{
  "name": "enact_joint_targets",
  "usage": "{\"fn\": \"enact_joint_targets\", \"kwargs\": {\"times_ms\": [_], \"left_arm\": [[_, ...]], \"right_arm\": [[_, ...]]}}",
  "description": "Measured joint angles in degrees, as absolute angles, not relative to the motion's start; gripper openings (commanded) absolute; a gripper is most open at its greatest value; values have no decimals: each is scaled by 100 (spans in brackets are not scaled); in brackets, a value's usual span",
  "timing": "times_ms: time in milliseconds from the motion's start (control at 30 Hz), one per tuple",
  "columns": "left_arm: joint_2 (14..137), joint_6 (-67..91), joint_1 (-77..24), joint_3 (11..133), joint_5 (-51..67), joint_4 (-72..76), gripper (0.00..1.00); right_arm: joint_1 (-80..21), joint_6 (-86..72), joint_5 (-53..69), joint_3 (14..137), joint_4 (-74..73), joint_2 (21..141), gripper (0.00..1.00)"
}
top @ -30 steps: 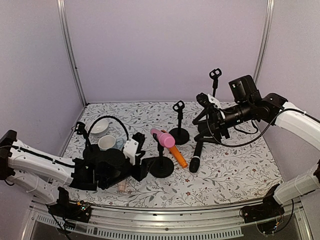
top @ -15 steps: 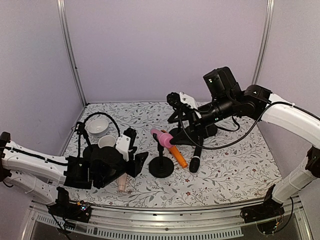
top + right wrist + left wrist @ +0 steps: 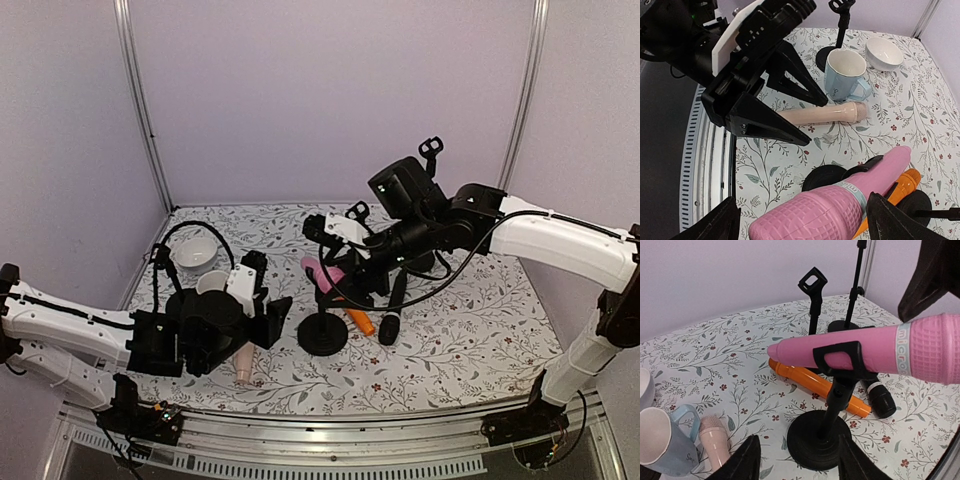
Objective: Attach the microphones to the stand
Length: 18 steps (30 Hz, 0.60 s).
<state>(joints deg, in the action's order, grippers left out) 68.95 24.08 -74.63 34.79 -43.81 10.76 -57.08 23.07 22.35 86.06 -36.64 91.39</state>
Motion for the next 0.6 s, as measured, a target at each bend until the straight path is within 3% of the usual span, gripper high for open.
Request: {"fn": "enact_joint_targets", "kwargs": {"times_ms": [300, 600], "left_arm": [[6954, 2405, -7461, 3505, -4405, 1090, 54], [6936, 2377, -7461, 3498, -4407, 1160, 55]], "right_arm": [[-5723, 2178, 1367, 8578, -3684, 9091, 84], [-5288, 2040, 1249, 8390, -3708, 8809, 82]]}}
